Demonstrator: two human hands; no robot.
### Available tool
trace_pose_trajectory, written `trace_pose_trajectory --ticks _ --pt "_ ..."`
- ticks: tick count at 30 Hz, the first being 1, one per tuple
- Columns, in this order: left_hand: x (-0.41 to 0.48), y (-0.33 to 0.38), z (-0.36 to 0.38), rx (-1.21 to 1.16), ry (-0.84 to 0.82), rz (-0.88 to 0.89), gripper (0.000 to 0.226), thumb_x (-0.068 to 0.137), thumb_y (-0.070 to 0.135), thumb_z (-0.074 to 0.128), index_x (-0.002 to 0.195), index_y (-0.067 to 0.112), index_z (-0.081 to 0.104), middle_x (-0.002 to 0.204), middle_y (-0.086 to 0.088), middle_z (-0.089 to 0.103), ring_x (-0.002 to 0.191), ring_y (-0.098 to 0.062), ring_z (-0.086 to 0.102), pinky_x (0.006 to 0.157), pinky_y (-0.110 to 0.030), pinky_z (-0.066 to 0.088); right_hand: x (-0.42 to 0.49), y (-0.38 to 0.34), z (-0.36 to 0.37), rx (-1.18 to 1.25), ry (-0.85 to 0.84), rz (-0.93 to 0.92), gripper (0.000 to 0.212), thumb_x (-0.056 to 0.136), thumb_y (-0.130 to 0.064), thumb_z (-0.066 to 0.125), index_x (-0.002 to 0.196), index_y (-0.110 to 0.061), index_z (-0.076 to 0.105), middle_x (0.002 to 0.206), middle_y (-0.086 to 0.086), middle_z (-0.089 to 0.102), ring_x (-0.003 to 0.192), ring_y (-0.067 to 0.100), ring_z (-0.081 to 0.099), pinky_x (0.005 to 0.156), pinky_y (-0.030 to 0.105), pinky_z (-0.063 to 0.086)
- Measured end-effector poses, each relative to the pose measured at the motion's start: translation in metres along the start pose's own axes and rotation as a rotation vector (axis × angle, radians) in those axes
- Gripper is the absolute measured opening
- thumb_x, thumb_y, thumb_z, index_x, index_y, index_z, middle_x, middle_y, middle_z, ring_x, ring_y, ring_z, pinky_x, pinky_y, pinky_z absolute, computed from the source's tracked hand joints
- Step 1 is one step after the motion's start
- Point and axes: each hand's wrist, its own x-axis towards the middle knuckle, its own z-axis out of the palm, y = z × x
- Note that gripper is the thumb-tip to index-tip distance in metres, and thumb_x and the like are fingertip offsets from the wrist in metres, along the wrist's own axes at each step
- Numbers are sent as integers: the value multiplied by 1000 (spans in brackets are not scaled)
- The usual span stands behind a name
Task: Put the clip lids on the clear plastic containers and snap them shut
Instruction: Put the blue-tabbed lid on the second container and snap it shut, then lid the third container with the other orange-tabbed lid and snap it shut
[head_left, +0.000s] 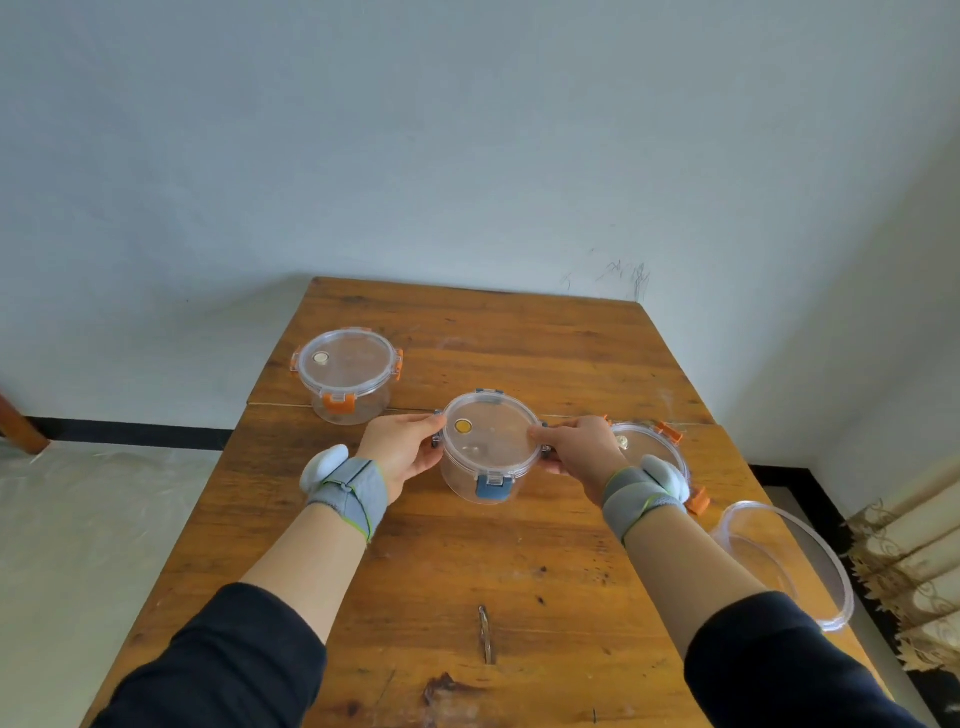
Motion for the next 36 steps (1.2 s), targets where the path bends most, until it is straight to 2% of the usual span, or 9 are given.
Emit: trace_pose_trajectory --ticks 5,10,13,16,22,25,30,33,36 --pt "38 11 17 -111 96 55 21 87 6 64 107 -2 66 86 -8 63 79 -16 59 79 -28 55 39 -16 14 -1 75 -43 11 84 -12 69 77 -4 66 70 11 65 57 21 57 65 34 56" --pt "63 15 24 -252 114 41 19 87 3 58 104 5 66 101 -9 66 98 -18 61 98 -35 47 76 -30 28 73 89 -42 13 79 -9 64 67 -9 67 72 11 69 71 29 67 82 49 60" --pt "69 10 26 -197 117 61 13 90 16 55 94 16 68 104 -2 67 105 -14 59 93 -34 41 86 -34 36 148 61 -32 12 80 -4 64 69 -7 67 75 13 68 67 28 66 75 43 62" --pt "70 2 27 -142 167 91 18 91 30 54 79 23 65 87 3 67 88 -10 60 89 -33 40 87 -36 43 213 10 -34 2 83 -5 66 83 -4 67 81 13 68 70 23 65 62 32 59" --pt "66 1 26 -82 218 164 27 96 34 49 70 30 58 76 11 61 76 -3 55 92 -35 40 85 -36 49 211 -20 -41 20 84 -11 69 102 -2 68 88 11 70 77 22 66 69 31 60" --pt "57 1 25 -64 232 179 28 96 35 47 70 30 56 77 12 61 77 -4 55 91 -34 40 78 -38 46 101 -64 -82 14 89 -17 67 101 -10 66 81 3 68 72 18 65 71 31 60" --pt "40 -6 24 -31 291 138 24 93 26 47 73 23 59 77 6 58 87 -21 53 88 -39 44 68 -39 27 -163 -65 -137 19 87 -35 68 90 -16 67 84 5 68 83 23 66 84 44 60" --pt "20 -32 34 85 361 151 17 90 22 48 99 14 60 94 -8 64 87 -24 57 87 -42 49 66 -38 -3 -324 -26 -181 25 87 -35 68 96 -13 67 86 8 70 83 23 68 82 43 60" --pt "-11 -60 60 327 237 229 16 89 16 48 98 15 62 98 -7 65 88 -22 59 69 -30 45 66 -34 -43 -508 21 -189 25 86 -32 68 99 -11 68 78 4 67 72 18 63 67 31 55"
